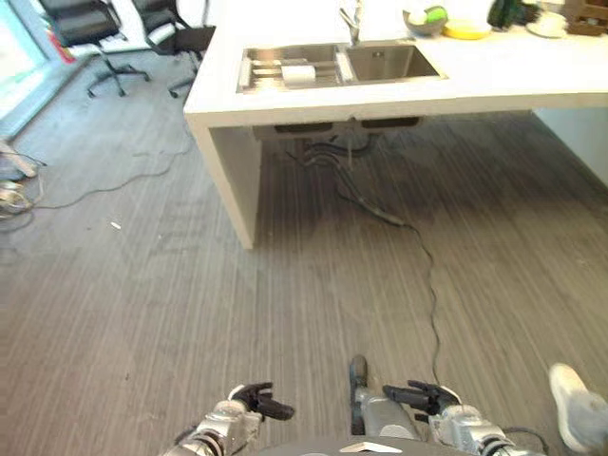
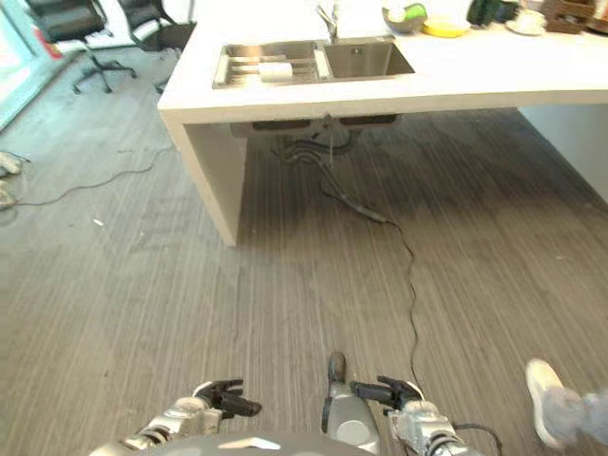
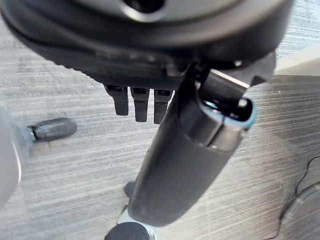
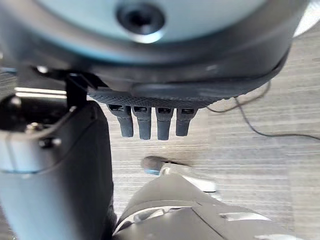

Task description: Place the dishes in the dishwasher.

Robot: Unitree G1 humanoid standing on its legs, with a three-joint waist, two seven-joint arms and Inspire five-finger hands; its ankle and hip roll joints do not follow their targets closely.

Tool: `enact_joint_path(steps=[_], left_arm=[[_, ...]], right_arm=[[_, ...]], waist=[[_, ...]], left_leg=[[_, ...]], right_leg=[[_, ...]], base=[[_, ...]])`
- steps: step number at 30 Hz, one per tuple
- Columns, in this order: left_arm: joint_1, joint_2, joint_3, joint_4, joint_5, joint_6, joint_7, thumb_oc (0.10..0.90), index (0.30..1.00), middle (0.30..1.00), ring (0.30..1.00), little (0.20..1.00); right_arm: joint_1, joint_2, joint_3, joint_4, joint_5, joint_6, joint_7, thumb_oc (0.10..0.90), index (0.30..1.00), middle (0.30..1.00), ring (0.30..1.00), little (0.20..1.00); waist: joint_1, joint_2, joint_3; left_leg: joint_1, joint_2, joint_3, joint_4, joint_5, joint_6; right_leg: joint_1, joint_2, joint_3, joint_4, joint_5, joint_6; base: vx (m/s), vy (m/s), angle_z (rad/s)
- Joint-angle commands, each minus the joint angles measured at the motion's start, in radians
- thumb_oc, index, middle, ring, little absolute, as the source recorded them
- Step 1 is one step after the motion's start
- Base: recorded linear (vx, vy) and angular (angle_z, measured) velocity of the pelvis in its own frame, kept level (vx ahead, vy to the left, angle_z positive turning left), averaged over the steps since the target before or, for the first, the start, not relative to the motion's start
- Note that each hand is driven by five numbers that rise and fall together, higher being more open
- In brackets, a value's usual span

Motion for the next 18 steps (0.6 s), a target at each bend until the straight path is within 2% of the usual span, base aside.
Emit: enact_joint_path(steps=[1,2,3,4,5,6,7,9,10,11,14,15,18], left_arm=[[-0.062,0.031,-0.008,-0.116,-0.041,-0.033,-0.005,0.8,0.9,0.9,0.9,0.9],[-0.062,0.031,-0.008,-0.116,-0.041,-0.033,-0.005,0.8,0.9,0.9,0.9,0.9],[-0.062,0.035,-0.018,-0.151,-0.047,-0.03,-0.002,0.8,0.9,0.9,0.9,0.9],[-0.06,0.042,-0.023,-0.2,-0.055,-0.027,0.001,0.8,0.9,0.9,0.9,0.9],[-0.06,0.042,-0.023,-0.2,-0.055,-0.027,0.001,0.8,0.9,0.9,0.9,0.9],[-0.054,0.067,-0.042,-0.336,-0.061,-0.028,0.012,0.8,0.9,0.9,0.9,0.9],[-0.054,0.067,-0.042,-0.336,-0.061,-0.028,0.012,0.8,0.9,0.9,0.9,0.9],[-0.021,0.081,-0.029,-0.432,-0.071,-0.036,0.009,0.8,0.9,0.9,0.9,0.9],[-0.007,0.096,-0.026,-0.478,-0.07,-0.037,0.003,0.8,0.9,0.9,0.9,0.9],[0.013,0.12,-0.004,-0.537,-0.077,-0.04,0.001,0.8,0.9,0.9,0.9,0.9],[0.015,0.121,-0.004,-0.539,-0.077,-0.039,0.001,0.8,0.9,0.9,0.9,0.9],[0.037,0.141,0.024,-0.607,-0.09,-0.043,-0.003,0.8,0.9,0.9,0.9,0.9],[0.051,0.154,0.042,-0.664,-0.087,-0.045,-0.008,0.8,0.9,0.9,0.9,0.9]], right_arm=[[0.001,-0.028,0.012,0.036,0.008,-0.027,0.003,0.8,0.9,0.9,0.9,0.9],[0.001,-0.028,0.012,0.036,0.008,-0.027,0.003,0.8,0.9,0.9,0.9,0.9],[0.005,-0.035,0.006,0.032,0.016,-0.029,-0.002,0.8,0.9,0.9,0.9,0.9],[0.005,-0.043,0.001,0.027,0.026,-0.031,-0.007,0.8,0.9,0.9,0.9,0.9],[0.005,-0.043,0.001,0.027,0.026,-0.031,-0.007,0.8,0.9,0.9,0.9,0.9],[0.013,-0.061,-0.012,0.04,0.036,-0.027,-0.022,0.8,0.9,0.9,0.9,0.9],[0.013,-0.061,-0.012,0.04,0.036,-0.027,-0.022,0.8,0.9,0.9,0.9,0.9],[0.024,-0.068,-0.026,0.045,0.032,-0.026,-0.017,0.8,0.9,0.9,0.9,0.9],[0.029,-0.071,-0.034,0.049,0.03,-0.026,-0.016,0.8,0.9,0.9,0.9,0.9],[0.033,-0.073,-0.043,0.057,0.021,-0.028,-0.015,0.8,0.9,0.9,0.9,0.9],[0.034,-0.073,-0.042,0.057,0.021,-0.029,-0.015,0.8,0.9,0.9,0.9,0.9],[0.048,-0.066,-0.053,0.079,0.004,-0.026,-0.011,0.8,0.9,0.9,0.9,0.9],[0.058,-0.06,-0.065,0.108,-0.023,-0.02,-0.005,0.8,0.9,0.9,0.9,0.9]], waist=[[0.03,-0.036,-0.002],[0.03,-0.036,-0.002],[0.039,-0.048,0.014],[0.051,-0.062,0.029],[0.051,-0.062,0.029],[0.104,-0.075,0.057],[0.104,-0.075,0.057],[0.138,-0.07,0.061],[0.153,-0.076,0.059],[0.178,-0.065,0.061],[0.18,-0.067,0.065],[0.21,-0.056,0.064],[0.22,-0.051,0.05]], left_leg=[[-0.107,-0.013,-0.023,0.375,0.168,-0.023],[-0.107,-0.013,-0.023,0.375,0.168,-0.023],[-0.184,-0.011,-0.042,0.529,0.245,-0.03],[-0.248,-0.016,-0.044,0.637,0.29,-0.028],[-0.248,-0.016,-0.044,0.637,0.29,-0.028],[-0.38,-0.077,-0.041,0.687,0.222,0.017],[-0.38,-0.077,-0.041,0.687,0.222,0.017],[-0.438,-0.119,-0.043,0.567,0.179,0.031],[-0.473,-0.124,-0.022,0.489,0.175,0.035],[-0.513,-0.142,-0.024,0.369,0.198,0.031],[-0.504,-0.143,-0.021,0.364,0.199,0.031],[-0.507,-0.143,-0.009,0.216,0.239,0.019],[-0.468,-0.142,-0.012,0.163,0.233,0.027]], right_leg=[[0.052,0.02,0.025,0.023,-0.087,0.005],[0.052,0.02,0.025,0.023,-0.087,0.005],[0.082,0.023,0.027,0.02,-0.103,-0.021],[0.11,0.023,0.028,0.013,-0.119,-0.04],[0.11,0.023,0.028,0.013,-0.119,-0.04],[0.184,0.031,0.043,0.002,-0.163,-0.058],[0.184,0.031,0.043,0.002,-0.163,-0.058],[0.241,0.034,0.055,-0.03,-0.18,-0.04],[0.265,0.032,0.056,-0.041,-0.191,-0.036],[0.293,0.048,0.07,-0.053,-0.199,-0.032],[0.299,0.046,0.072,-0.053,-0.201,-0.031],[0.351,0.065,0.071,-0.074,-0.217,-0.022],[0.374,0.067,0.081,-0.075,-0.236,-0.016]], base=[[0.39,-0.292,0.35],[0.35,-0.323,0.13],[0.16,-0.222,-0.07],[0.16,-0.222,-0.07],[0.38,-0.254,-0.09],[0.31,-0.149,-0.06],[0.45,-0.154,-0.03],[0.34,-0.021,-0.04],[0.44,-0.015,-0.42],[0.29,-0.001,-0.43],[0.15,0.009,-0.46],[0.26,0.022,-0.71],[0.3,0.106,-0.79]])
